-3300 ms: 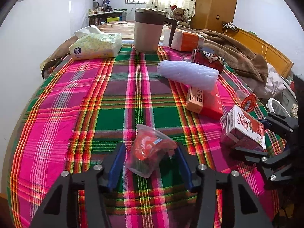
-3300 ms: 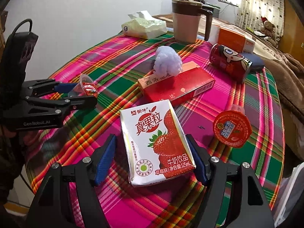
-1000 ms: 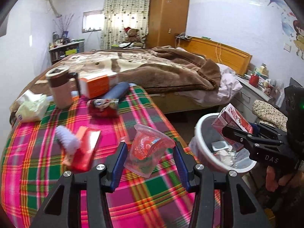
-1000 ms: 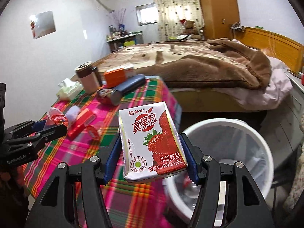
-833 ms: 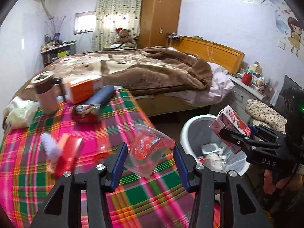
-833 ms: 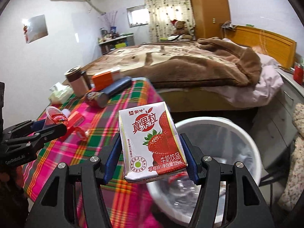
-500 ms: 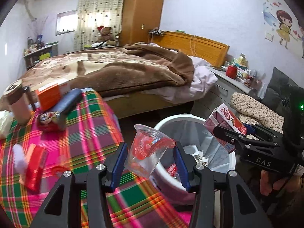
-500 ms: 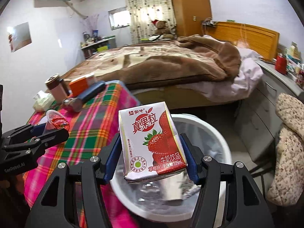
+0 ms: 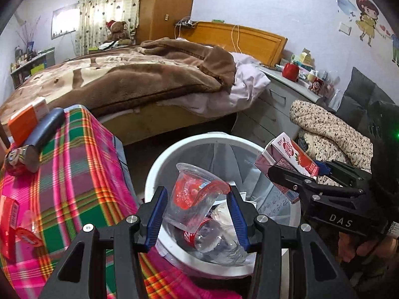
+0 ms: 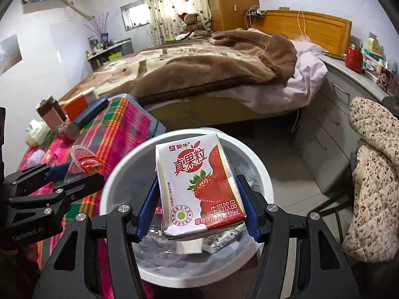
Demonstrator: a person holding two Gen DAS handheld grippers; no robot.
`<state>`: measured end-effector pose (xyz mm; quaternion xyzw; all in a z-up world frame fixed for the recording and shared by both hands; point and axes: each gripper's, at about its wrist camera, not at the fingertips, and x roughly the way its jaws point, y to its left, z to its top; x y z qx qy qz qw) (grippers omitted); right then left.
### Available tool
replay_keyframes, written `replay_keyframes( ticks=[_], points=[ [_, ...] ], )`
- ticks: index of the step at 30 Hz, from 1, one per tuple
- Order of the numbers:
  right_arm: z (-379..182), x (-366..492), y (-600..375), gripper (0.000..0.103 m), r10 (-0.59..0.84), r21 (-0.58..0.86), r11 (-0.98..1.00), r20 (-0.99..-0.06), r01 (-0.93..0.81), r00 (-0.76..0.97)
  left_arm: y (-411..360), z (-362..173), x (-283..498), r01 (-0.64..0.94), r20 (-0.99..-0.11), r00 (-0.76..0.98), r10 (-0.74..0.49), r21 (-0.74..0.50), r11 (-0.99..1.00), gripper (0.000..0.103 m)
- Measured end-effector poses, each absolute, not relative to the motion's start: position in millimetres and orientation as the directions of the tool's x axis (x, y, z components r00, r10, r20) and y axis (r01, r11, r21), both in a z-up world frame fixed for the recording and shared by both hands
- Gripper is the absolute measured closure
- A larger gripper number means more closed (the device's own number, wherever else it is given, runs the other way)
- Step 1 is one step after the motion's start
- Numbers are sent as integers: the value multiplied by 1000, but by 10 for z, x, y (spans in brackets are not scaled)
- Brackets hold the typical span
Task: Collect trash
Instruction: 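Carry the cup and milk carton over the bin and open both grippers, then move both tools back from the bin over the table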
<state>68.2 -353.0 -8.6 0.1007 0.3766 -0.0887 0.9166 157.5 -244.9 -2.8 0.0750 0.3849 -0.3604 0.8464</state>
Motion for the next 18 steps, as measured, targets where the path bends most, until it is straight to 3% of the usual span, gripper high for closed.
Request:
replay_keyframes(
  ticks=[10, 14, 18],
  points=[
    [-212, 753, -3597, 41, -95, 95, 966, -735, 241, 671, -2559, -241, 1727, 653, -736, 417, -534, -166, 739, 52],
    [-213, 767, -3608, 41, -101, 90, 965, -737, 245, 668, -2517, -259, 1755, 644, -733, 418, -536, -177, 745, 41],
    [-178, 763, -3566, 32, -110, 73, 969, -728, 237, 677, -2450, -246, 1779, 630, -730, 424, -536, -188, 754, 40]
  ],
)
